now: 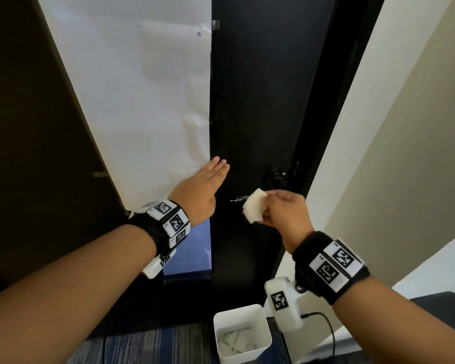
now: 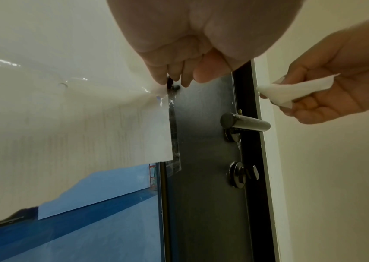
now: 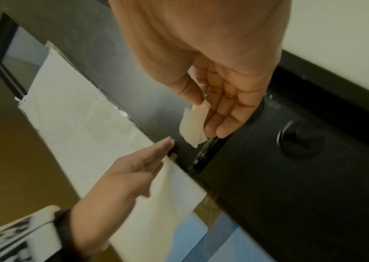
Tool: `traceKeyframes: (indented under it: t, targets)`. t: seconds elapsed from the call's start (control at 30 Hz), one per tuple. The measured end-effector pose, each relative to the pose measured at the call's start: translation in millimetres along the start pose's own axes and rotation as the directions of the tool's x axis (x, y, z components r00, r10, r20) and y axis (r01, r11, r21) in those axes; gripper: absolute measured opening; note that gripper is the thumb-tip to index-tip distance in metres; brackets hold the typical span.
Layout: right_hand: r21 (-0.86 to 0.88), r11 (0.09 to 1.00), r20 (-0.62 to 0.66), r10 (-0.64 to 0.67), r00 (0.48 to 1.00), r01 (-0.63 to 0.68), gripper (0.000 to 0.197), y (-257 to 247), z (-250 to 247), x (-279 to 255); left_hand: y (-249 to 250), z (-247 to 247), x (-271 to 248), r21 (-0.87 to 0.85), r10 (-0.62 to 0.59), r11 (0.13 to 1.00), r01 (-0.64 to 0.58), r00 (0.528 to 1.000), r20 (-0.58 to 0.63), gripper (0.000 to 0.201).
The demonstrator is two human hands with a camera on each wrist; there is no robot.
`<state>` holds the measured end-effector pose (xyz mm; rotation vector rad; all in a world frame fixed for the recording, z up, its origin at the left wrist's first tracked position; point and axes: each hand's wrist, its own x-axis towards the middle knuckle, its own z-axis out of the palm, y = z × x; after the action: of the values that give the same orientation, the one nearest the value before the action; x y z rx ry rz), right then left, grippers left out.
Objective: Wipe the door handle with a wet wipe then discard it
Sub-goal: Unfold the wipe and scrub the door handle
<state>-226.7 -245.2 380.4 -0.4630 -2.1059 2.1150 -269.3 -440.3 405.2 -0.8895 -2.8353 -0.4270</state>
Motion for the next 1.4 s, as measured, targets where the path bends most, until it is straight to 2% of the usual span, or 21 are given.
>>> traceKeyframes:
  t: [0.1,0.2,0.37,0.53,0.67,0.73,0.8,0.87,1.0,1.1,1.3,1.4]
  targets:
    - [-0.291,0.939,-0.086,-0.217,0.972,0.184,0.023,-4,-26,16,0,1,0,-0.006,-0.004,1.000,0.004,1.000,0.002,0.069]
    - [-0.464,0.852,-0.114,-0.328,0.938,0.242,0.024,-9,-43,30,0,2,0,-0.005,-0.007,1.000,0.007,1.000,-0.005,0.069]
    - [-0.519,0.808,-0.138,-0.401,0.906,0.279,0.019,-5,-48,40,2,3,1,-0.009,-0.010,1.000,0.010,1.000,0.000,0.068]
    - [-0.535,0.777,-0.101,-0.450,0.887,0.334,0.017,-3,-43,40,2,5,1,-0.001,-0.014,1.000,0.014,1.000,0.004,0.068]
    - [-0.572,0.743,-0.035,-0.444,0.895,0.347,0.018,-4,-42,39,2,5,0,0.003,-0.012,1.000,0.012,1.000,0.003,0.068]
    - [-0.606,0.698,0.053,-0.442,0.895,0.381,0.016,-5,-45,37,2,4,0,0.006,-0.015,1.000,0.015,1.000,0.006,0.069]
    - [-0.660,0.600,0.171,-0.466,0.868,0.452,0.016,-4,-48,35,3,4,-1,0.009,-0.019,1.000,0.019,1.000,0.006,0.069]
    - [-0.685,0.533,0.237,-0.481,0.844,0.497,0.022,1,-53,38,2,4,-2,0.011,-0.019,1.000,0.019,1.000,0.001,0.069]
    - [-0.741,0.414,0.280,-0.525,0.803,0.529,0.033,14,-61,48,2,5,-2,0.018,-0.022,1.000,0.022,1.000,0.004,0.069]
    - [-0.769,0.307,0.315,-0.582,0.750,0.561,0.029,21,-62,53,3,6,-1,0.018,-0.019,1.000,0.019,1.000,0.008,0.069]
    - [-0.772,0.182,0.335,-0.699,0.632,0.609,0.026,26,-58,53,1,9,1,0.014,-0.014,1.000,0.014,1.000,-0.006,0.069]
    - [-0.760,0.109,0.384,-0.720,0.578,0.641,0.023,24,-53,52,0,8,2,0.009,-0.013,1.000,0.013,1.000,-0.005,0.069]
